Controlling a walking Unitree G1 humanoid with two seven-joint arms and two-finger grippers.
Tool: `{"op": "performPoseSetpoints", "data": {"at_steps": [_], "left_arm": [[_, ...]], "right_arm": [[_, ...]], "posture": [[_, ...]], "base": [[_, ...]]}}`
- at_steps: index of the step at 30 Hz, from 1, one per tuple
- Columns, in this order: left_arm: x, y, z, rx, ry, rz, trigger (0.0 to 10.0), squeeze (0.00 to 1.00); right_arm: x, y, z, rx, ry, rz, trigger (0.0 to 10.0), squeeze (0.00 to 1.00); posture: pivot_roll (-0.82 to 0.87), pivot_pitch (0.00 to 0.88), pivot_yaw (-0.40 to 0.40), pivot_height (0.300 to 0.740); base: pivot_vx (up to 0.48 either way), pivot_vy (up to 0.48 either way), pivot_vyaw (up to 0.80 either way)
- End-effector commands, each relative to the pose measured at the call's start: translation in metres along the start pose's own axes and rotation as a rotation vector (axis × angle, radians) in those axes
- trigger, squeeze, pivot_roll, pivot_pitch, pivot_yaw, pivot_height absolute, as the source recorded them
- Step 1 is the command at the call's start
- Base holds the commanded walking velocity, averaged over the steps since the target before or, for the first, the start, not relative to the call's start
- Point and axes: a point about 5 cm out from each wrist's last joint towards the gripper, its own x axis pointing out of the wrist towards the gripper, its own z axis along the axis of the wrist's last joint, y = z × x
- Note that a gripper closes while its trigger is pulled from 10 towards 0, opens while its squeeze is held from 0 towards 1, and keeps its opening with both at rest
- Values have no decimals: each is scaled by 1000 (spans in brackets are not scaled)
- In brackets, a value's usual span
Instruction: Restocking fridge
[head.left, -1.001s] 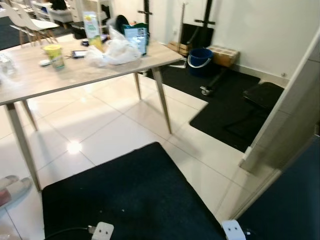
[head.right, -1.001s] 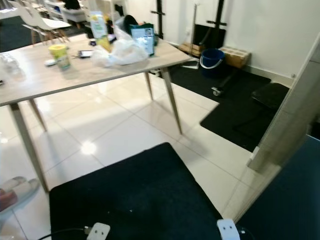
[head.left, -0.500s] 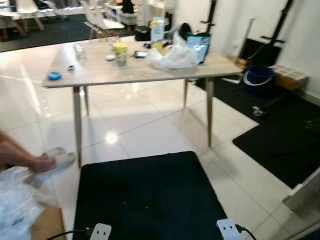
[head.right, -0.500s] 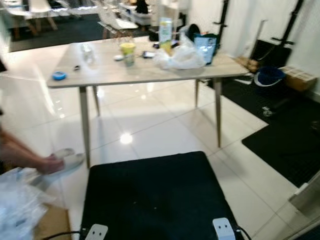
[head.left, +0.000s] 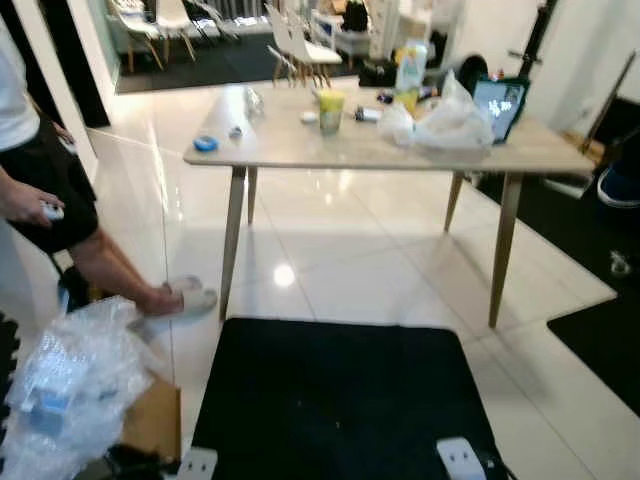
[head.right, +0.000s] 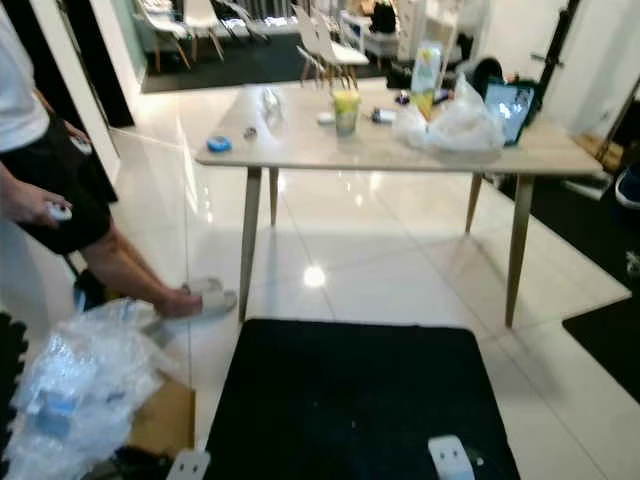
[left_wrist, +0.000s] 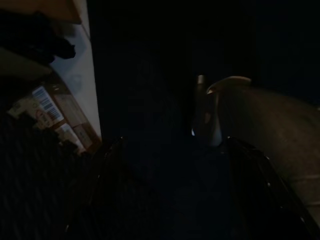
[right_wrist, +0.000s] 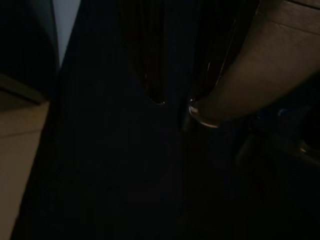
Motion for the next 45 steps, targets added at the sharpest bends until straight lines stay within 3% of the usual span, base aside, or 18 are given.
{"op": "performPoseSetpoints", "data": {"at_steps": [1, 14, 45], "left_arm": [[0, -3, -4, -3, 21, -16, 10000, 0], [-1, 1, -6, -20, 31, -20, 10000, 0], [-1, -3, -10, -13, 44, -37, 10000, 0]], "right_arm": [[0, -1, -3, -11, 17, -7, 10000, 0], [-1, 1, -8, -21, 33, -4, 10000, 0], [-1, 4, -11, -31, 44, 3, 10000, 0]], "posture": [[64, 0, -35, 740], [68, 0, -32, 740], [68, 0, -31, 740]], "base": [[0, 0, 0], [0, 0, 0], [262, 0, 0]]}}
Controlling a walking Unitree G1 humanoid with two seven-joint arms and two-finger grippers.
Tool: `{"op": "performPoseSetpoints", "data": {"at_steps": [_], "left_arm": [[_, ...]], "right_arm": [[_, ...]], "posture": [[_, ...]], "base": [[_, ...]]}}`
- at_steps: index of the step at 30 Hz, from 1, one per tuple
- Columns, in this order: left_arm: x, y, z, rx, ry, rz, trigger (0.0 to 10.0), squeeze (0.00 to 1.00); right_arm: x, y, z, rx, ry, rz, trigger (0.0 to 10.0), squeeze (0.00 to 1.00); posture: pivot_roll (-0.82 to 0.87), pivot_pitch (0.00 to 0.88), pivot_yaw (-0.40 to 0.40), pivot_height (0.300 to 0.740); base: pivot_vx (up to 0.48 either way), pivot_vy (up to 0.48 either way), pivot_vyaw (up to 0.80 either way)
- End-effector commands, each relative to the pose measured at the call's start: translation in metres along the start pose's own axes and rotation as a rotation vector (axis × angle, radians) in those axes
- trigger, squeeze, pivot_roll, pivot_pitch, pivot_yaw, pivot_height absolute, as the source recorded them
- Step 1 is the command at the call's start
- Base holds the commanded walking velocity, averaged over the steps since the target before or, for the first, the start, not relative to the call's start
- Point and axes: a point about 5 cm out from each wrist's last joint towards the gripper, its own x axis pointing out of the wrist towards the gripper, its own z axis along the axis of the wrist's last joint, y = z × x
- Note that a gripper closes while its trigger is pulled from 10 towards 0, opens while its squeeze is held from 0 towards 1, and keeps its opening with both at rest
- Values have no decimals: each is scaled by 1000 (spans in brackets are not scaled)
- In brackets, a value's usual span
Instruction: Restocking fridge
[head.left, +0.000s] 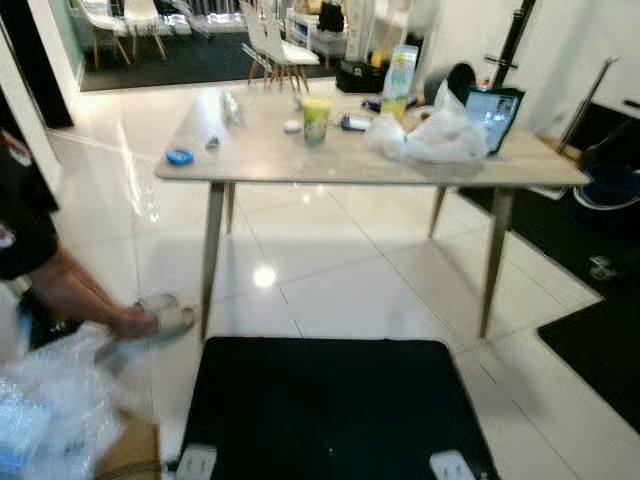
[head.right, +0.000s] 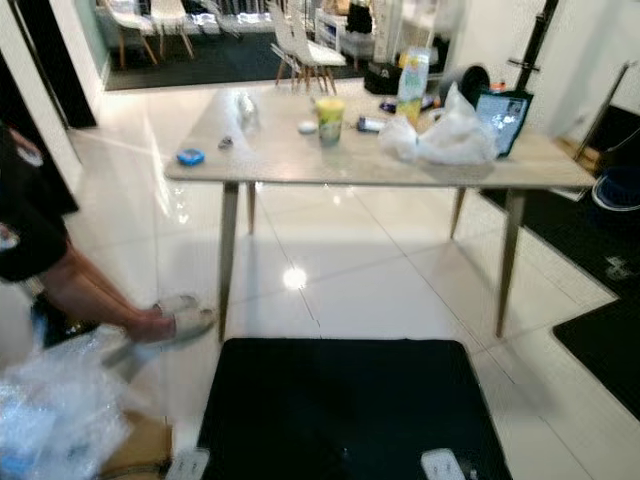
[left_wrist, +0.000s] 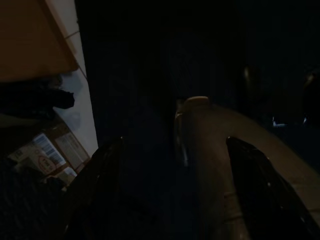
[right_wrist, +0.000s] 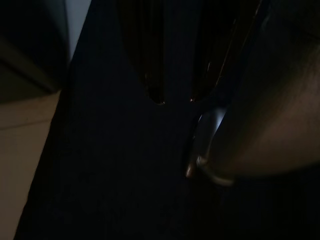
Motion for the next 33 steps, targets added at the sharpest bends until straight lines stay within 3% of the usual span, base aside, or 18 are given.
{"op": "performPoseSetpoints", "data": {"at_steps": [1, 26, 33], "left_arm": [[-1, -1, -10, -7, 40, -6, 10000, 0], [-1, -3, -9, 0, 39, -14, 10000, 0], [-1, -2, -10, 2, 39, -13, 10000, 0]], "right_arm": [[1, 3, 2, 2, -7, 6, 10000, 0], [1, 3, 0, 21, 8, 3, 10000, 0], [1, 3, 0, 15, 11, 0, 10000, 0]], "posture": [[68, 0, -31, 740], [68, 0, -31, 740], [69, 0, -30, 740]], "base": [[274, 0, 0], [274, 0, 0], [274, 0, -733]]}}
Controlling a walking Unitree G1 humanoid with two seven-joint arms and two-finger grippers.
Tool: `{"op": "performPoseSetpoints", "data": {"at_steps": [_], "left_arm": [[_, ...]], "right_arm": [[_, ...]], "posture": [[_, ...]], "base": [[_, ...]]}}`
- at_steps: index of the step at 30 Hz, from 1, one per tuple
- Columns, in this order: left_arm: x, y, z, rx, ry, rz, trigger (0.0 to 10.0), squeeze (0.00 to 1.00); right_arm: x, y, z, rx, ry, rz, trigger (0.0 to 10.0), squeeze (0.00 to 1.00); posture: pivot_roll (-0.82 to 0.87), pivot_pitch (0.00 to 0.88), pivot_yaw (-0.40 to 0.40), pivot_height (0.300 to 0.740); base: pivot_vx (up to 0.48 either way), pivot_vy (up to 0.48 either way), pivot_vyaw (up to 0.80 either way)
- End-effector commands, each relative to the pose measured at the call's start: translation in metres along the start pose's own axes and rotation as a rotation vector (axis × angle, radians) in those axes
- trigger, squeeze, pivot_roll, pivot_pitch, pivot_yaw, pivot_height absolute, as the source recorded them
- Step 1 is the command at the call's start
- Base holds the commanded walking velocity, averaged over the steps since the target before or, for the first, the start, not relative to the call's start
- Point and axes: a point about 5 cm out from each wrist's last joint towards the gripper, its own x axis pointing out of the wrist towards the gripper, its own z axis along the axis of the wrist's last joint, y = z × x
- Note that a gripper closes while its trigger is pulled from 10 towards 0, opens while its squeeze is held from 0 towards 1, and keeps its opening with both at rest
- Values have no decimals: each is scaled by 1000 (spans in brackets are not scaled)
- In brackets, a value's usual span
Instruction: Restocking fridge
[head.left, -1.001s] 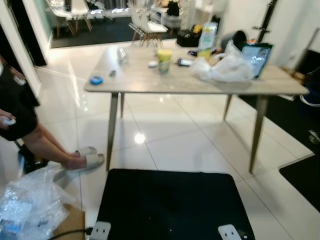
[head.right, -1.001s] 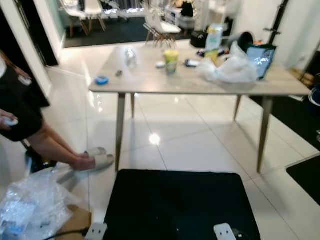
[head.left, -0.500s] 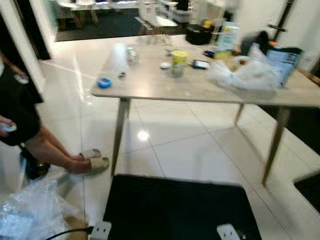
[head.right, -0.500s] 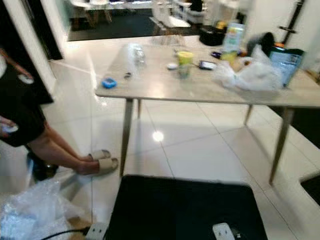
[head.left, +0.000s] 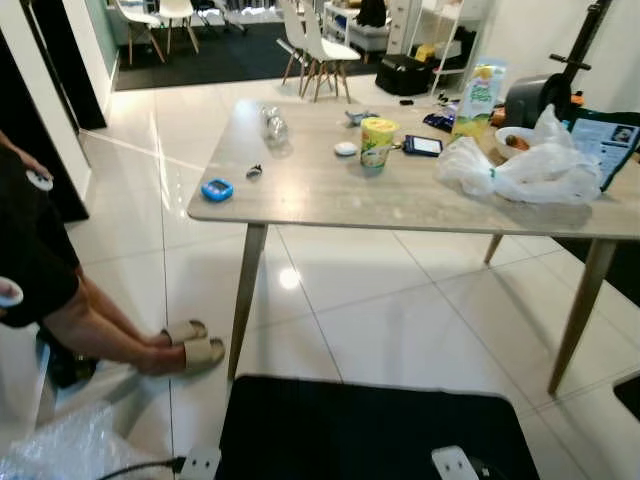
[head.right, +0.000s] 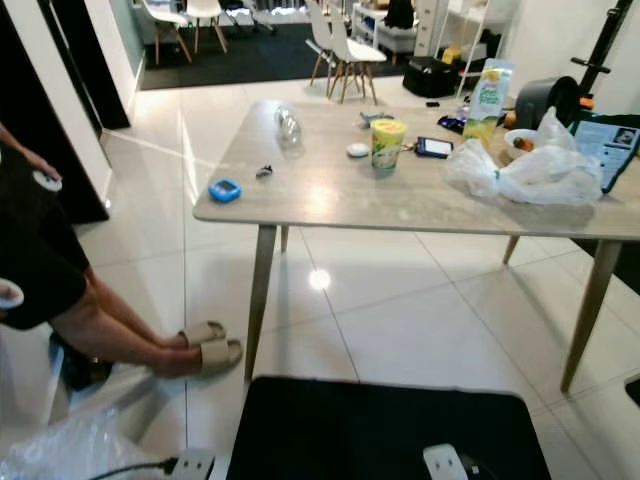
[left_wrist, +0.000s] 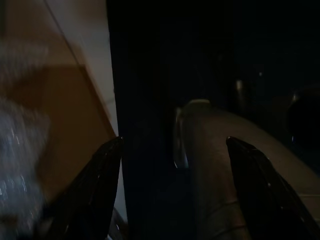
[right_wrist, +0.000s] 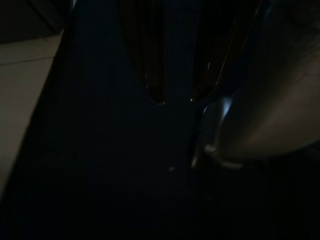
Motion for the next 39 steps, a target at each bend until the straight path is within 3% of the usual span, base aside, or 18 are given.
{"op": "performPoseSetpoints", "data": {"at_steps": [1, 39], "left_arm": [[-1, -2, -12, -2, 45, -7, 10000, 0], [-2, -2, -14, 3, 51, -5, 10000, 0]], "right_arm": [[-1, 2, -9, 9, 27, 0, 10000, 0], [-1, 1, -10, -11, 40, -12, 10000, 0]], "posture": [[69, 0, -30, 740], [66, 0, -29, 740]], "base": [[274, 0, -781], [273, 0, -32]]}}
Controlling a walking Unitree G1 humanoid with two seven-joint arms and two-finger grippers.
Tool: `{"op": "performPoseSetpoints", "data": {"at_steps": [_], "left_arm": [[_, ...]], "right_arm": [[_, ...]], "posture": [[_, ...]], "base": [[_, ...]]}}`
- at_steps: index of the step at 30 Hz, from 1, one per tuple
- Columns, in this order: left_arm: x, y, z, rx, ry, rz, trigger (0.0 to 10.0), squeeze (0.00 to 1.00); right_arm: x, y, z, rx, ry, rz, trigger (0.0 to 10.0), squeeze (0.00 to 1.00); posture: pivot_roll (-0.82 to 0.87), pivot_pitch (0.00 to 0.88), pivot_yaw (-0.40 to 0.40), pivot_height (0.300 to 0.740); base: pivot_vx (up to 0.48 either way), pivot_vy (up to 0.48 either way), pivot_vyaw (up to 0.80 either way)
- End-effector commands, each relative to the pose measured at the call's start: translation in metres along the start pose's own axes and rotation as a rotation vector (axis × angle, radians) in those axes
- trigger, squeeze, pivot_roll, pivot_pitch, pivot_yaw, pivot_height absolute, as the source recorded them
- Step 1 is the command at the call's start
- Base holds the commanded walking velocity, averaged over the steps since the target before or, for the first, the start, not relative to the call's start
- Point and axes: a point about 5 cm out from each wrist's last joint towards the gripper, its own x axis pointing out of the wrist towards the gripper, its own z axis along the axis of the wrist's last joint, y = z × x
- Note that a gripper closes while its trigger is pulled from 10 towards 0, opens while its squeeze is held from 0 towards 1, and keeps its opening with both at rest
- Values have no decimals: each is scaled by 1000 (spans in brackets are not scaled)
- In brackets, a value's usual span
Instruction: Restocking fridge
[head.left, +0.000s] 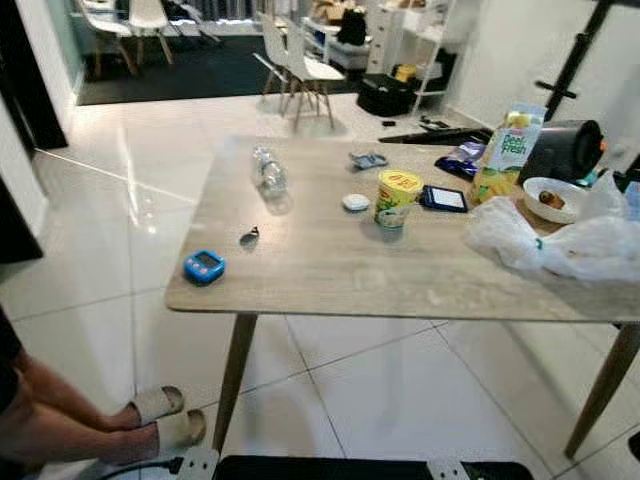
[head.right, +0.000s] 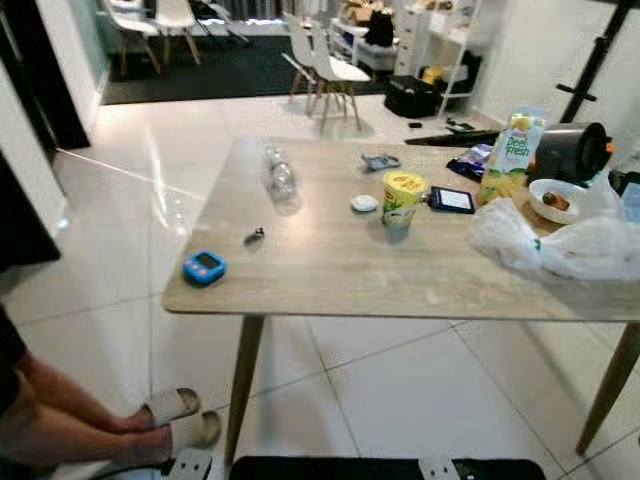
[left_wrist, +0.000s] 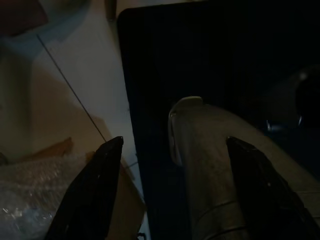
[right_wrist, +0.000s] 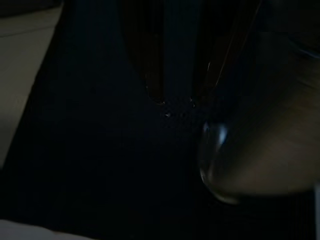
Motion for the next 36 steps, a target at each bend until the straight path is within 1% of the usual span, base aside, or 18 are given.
{"op": "performPoseSetpoints", "data": {"at_steps": [1, 3, 12, 19, 20, 21, 22, 25, 26, 32, 33, 34, 35, 36], "left_arm": [[0, -3, -7, -2, 34, -7, 10000, 0], [0, -3, -8, -2, 34, -7, 10000, 0], [0, -1, -8, -12, 42, 19, 10000, 0], [0, -4, -10, -17, 47, 1, 10000, 0], [0, -4, -9, -22, 44, -2, 10000, 0], [0, -5, -9, -26, 41, -6, 2353, 0], [0, -5, -8, -31, 38, -9, 0, 0], [0, -5, -8, -34, 38, -11, 0, 0], [0, -5, -9, -34, 41, -5, 10000, 0], [0, -4, -10, -37, 45, 1, 10000, 0], [0, -4, -10, -37, 45, 1, 10000, 0], [0, -4, -10, -36, 46, 0, 10000, 0], [0, -4, -10, -36, 46, 0, 10000, 0], [0, -4, -10, -34, 47, 0, 10000, 0]], "right_arm": [[0, -3, 2, -13, -2, -17, 10000, 0], [0, -3, 2, -14, -1, -20, 10000, 0], [-3, -13, -8, -48, 44, -98, 10000, 0], [-3, -15, -10, -50, 57, -111, 10000, 0], [-3, -15, -10, -49, 55, -109, 5216, 0], [-3, -14, -10, -45, 44, -101, 275, 0], [-3, -14, -10, -39, 40, -88, 0, 0], [-3, -13, -11, -41, 46, -83, 0, 0], [-3, -14, -11, -48, 56, -93, 10000, 0], [-4, -14, -14, -54, 71, -101, 10000, 0], [-4, -13, -14, -52, 68, -93, 2667, 0], [-4, -13, -14, -51, 66, -88, 510, 0], [-4, -13, -14, -51, 66, -88, 510, 0], [-3, -12, -15, -52, 65, -83, 0, 0]], "posture": [[66, 0, -29, 740], [66, 0, -29, 740], [65, 0, -28, 740], [64, 0, -27, 740], [64, 0, -27, 740], [64, 0, -31, 740], [64, 0, -31, 740], [64, 0, -31, 740], [64, 0, -31, 740], [63, 0, -32, 740], [61, 0, -33, 740], [61, 0, -33, 740], [61, 0, -33, 740], [60, 0, -31, 740]], "base": [[255, 0, 0], [255, 0, 0], [0, 0, 0], [0, 0, 0], [0, 0, 0], [0, 0, 0], [0, 0, 0], [0, 0, 0], [0, 0, 0], [0, 0, 0], [0, 0, 0], [0, 0, 0], [0, 0, 0], [0, 0, 0]]}}
